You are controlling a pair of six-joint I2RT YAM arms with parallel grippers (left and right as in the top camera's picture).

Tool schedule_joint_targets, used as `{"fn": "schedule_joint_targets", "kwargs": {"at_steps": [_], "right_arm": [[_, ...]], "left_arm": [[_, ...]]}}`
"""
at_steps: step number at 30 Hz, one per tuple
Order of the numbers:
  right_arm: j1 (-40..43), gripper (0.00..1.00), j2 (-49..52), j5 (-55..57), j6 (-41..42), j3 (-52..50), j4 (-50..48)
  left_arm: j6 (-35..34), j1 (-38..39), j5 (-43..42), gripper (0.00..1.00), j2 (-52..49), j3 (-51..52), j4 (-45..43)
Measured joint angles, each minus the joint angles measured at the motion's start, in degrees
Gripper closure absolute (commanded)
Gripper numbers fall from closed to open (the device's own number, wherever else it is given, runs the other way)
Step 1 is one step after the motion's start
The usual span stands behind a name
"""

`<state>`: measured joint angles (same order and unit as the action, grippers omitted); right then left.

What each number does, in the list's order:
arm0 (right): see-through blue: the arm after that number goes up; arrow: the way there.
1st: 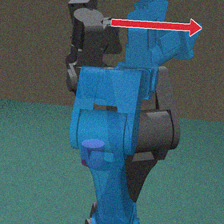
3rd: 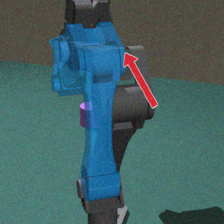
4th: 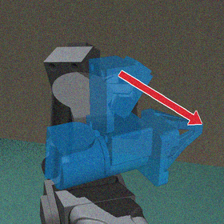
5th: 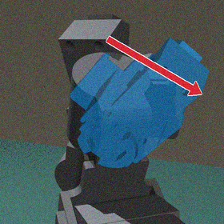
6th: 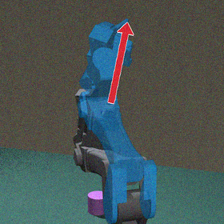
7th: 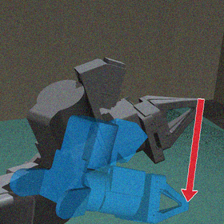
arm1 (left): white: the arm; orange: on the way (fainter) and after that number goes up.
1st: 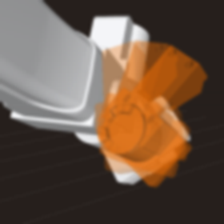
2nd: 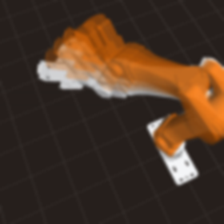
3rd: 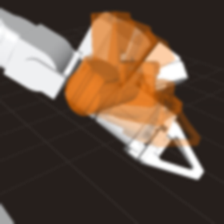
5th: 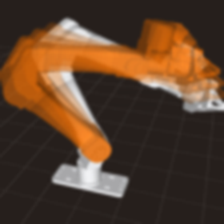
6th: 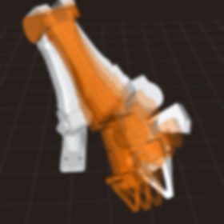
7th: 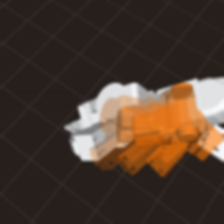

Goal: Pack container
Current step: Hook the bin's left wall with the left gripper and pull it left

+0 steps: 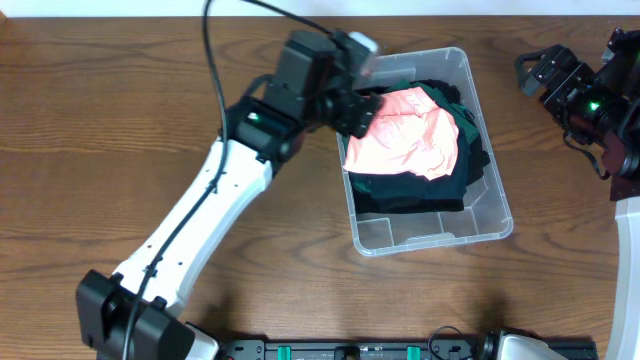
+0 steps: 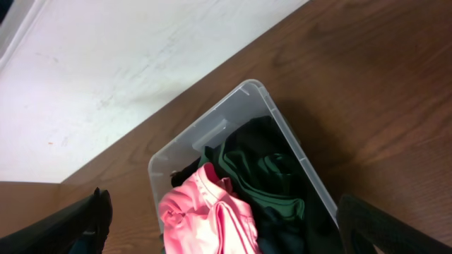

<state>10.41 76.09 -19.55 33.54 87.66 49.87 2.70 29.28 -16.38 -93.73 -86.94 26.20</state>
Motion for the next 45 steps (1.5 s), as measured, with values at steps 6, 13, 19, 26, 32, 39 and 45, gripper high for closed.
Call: {"fn": "schedule_joint_targets", "kwargs": {"at_steps": [6, 13, 19, 26, 32, 39, 45], "right_arm": [[0.0, 0.01, 0.0, 0.0, 0.0, 0.0, 0.0], [0.0, 0.01, 0.0, 0.0, 0.0, 0.0, 0.0], [0.0, 0.01, 0.0, 0.0, 0.0, 0.0, 0.0], [0.0, 0.01, 0.0, 0.0, 0.0, 0.0, 0.0], [0.0, 0.01, 0.0, 0.0, 0.0, 0.0, 0.0], [0.0, 0.01, 0.0, 0.0, 0.0, 0.0, 0.0], [0.0, 0.01, 0.0, 0.0, 0.0, 0.0, 0.0]], "left_arm": [[-8.37, -3.28, 3.52, 0.14, -4.52, 0.02, 4.72], [-14.53, -3.54, 6.67, 0.14, -12.66, 0.13, 2.73], [-16.96, -3.56, 8.68, 0.34, -15.98, 0.13, 1.62], [-17.94, -3.34, 10.14, 0.58, -16.55, 0.13, 0.76], [-16.85, -4.85, 10.69, 0.68, -16.55, 0.13, 0.55], [-14.19, -11.41, 10.86, 0.68, -16.55, 0.13, 0.09], [-9.07, -17.16, 12.85, 0.68, -16.55, 0.13, -2.73]]}}
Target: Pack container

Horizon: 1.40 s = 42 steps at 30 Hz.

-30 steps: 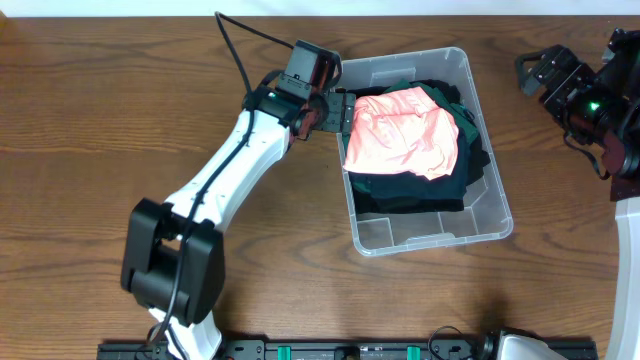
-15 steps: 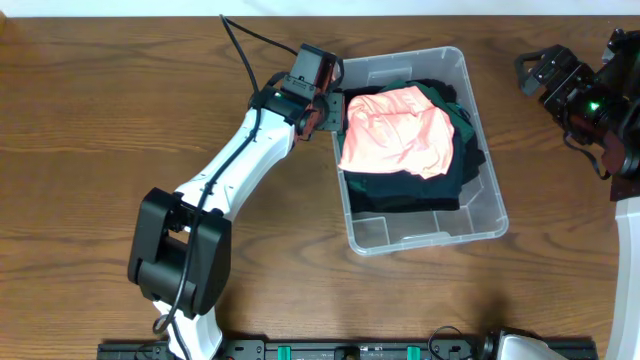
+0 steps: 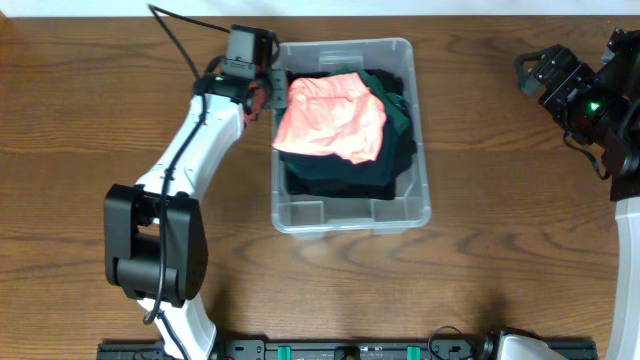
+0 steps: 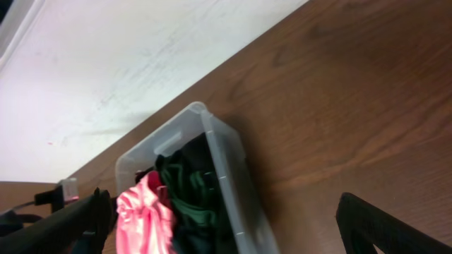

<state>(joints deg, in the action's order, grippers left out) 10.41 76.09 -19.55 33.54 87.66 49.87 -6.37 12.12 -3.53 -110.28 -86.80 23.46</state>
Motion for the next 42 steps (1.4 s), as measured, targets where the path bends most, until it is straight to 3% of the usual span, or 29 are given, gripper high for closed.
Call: {"fn": "schedule_joint_targets", "kwargs": {"at_steps": [4, 8, 15, 19, 30, 42], "right_arm": [[0.0, 0.01, 0.0, 0.0, 0.0, 0.0, 0.0], [0.0, 0.01, 0.0, 0.0, 0.0, 0.0, 0.0], [0.0, 0.01, 0.0, 0.0, 0.0, 0.0, 0.0], [0.0, 0.01, 0.0, 0.0, 0.0, 0.0, 0.0], [0.0, 0.01, 0.0, 0.0, 0.0, 0.0, 0.0], [0.0, 0.01, 0.0, 0.0, 0.0, 0.0, 0.0]], "left_arm": [[4.55, -1.14, 1.09, 0.64, 0.0, 0.0, -0.55], [7.23, -1.03, 1.4, 0.4, 0.0, 0.0, -0.11], [7.74, -1.01, 1.99, 0.19, 1.27, 0.0, 4.55], [7.63, -1.2, 2.21, 0.01, 6.86, 0.02, 6.29], [7.69, -7.54, 2.54, 0.02, 34.05, -0.09, 21.59], [7.69, -10.88, 3.58, 0.02, 48.74, -0.07, 38.12]]}}
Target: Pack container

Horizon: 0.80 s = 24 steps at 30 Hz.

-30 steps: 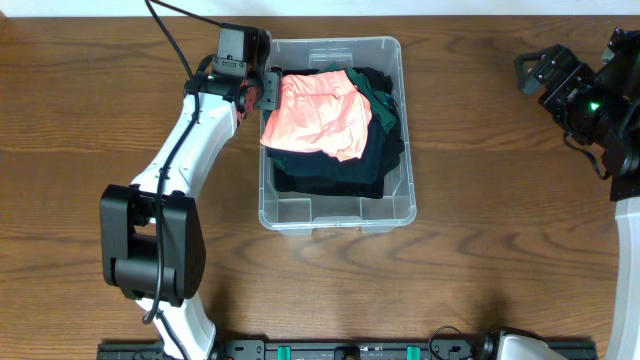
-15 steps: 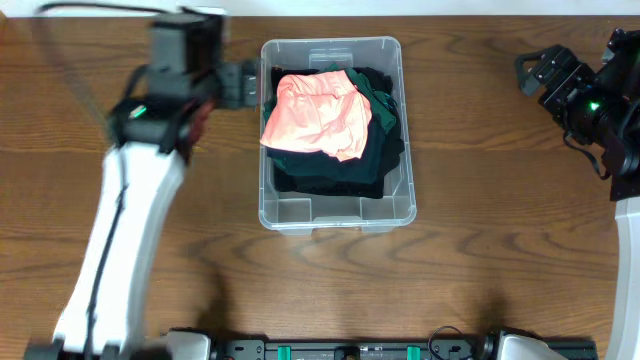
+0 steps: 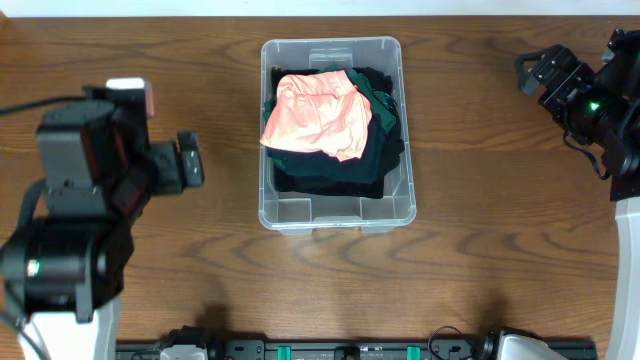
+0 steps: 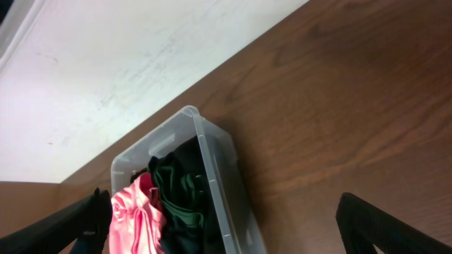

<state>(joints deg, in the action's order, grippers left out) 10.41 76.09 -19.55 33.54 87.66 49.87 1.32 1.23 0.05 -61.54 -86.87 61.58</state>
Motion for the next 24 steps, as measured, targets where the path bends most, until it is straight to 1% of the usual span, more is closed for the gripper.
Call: {"fn": "schedule_joint_targets", "kwargs": {"at_steps": [4, 10, 16, 24], "right_arm": [[0.0, 0.01, 0.0, 0.0, 0.0, 0.0, 0.0], [0.0, 0.01, 0.0, 0.0, 0.0, 0.0, 0.0], [0.0, 0.01, 0.0, 0.0, 0.0, 0.0, 0.0], [0.0, 0.01, 0.0, 0.0, 0.0, 0.0, 0.0]], "left_arm": [[0.02, 0.0, 0.02, 0.02, 2.64, 0.0, 2.8], [0.02, 0.0, 0.15, 0.02, 3.82, 0.0, 11.04], [0.22, 0.0, 0.17, 0.02, 5.35, 0.0, 9.31], [0.37, -0.02, 1.14, 0.02, 13.88, 0.02, 6.43]]}}
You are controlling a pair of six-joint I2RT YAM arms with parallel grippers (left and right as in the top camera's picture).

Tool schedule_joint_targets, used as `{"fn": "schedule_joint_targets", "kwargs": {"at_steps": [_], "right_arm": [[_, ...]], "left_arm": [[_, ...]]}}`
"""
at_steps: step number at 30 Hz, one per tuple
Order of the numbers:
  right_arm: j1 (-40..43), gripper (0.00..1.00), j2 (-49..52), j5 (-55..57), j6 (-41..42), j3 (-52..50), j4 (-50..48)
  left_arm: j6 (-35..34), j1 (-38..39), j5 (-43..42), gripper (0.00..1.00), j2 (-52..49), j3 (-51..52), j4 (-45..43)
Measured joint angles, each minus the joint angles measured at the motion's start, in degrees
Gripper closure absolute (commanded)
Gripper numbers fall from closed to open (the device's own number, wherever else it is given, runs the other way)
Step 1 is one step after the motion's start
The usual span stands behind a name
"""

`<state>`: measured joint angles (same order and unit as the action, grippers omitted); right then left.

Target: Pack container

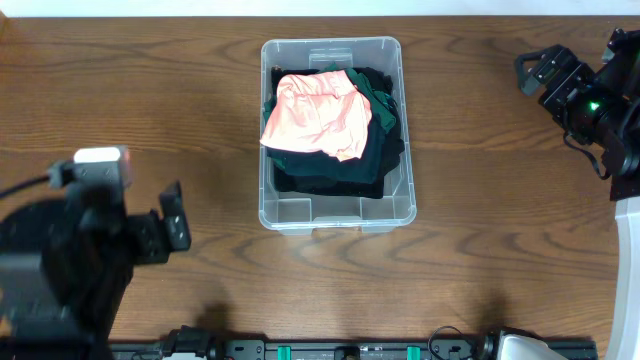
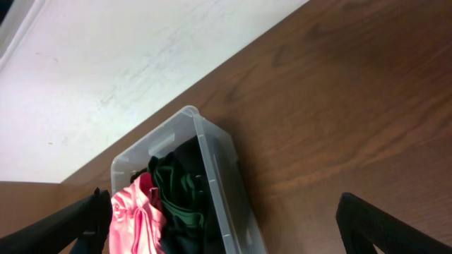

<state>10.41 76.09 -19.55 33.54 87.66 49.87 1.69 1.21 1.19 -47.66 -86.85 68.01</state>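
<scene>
The clear plastic container (image 1: 335,42) stands at the back middle of the table, filled with dark green and black clothes (image 1: 385,140) and a pink garment (image 1: 315,115) on top. In the right wrist view the container (image 2: 212,148) shows at lower left, with the pink garment (image 2: 131,219) and the green cloth (image 2: 180,190) inside. My left gripper (image 1: 168,228) hangs near the front left, far from the box, its fingers apart and empty. My right gripper (image 1: 545,70) stays at the far right, wide open (image 2: 233,229) and empty.
Bare brown wood surrounds the container. A white wall or floor strip runs beyond the table's back edge (image 2: 127,63). The left arm's dark body (image 1: 60,270) fills the front left corner. A black rail (image 1: 340,350) lines the front edge.
My left arm has drawn back toward the front left corner and sits closer to the camera. The container, the clothes and my right arm have not moved.
My left gripper was at the left rim of the container, which stood tilted right of centre. Then the box stood straight and further left with the gripper beside its corner. Later the box sat centred and the left arm was away from it, as now.
</scene>
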Motion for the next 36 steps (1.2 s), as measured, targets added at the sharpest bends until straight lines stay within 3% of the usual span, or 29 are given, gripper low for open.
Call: {"fn": "schedule_joint_targets", "kwargs": {"at_steps": [7, 20, 26, 36], "right_arm": [[0.0, 0.01, 0.0, -0.02, 0.0, 0.0, 0.0], [0.0, 0.01, 0.0, 0.0, 0.0, -0.02, 0.0], [0.0, 0.01, 0.0, 0.0, 0.0, -0.02, 0.0], [0.0, 0.01, 0.0, 0.0, 0.0, -0.02, 0.0]], "left_arm": [[2.89, 0.0, 1.46, 0.02, 6.34, 6.47, -11.76], [4.04, 0.0, 1.86, 0.02, 27.3, 48.0, -37.46], [1.22, 0.02, 1.29, 0.02, 34.29, 61.24, -41.11], [-0.02, 0.02, 0.04, 0.02, 43.15, 73.44, -41.24]]}}
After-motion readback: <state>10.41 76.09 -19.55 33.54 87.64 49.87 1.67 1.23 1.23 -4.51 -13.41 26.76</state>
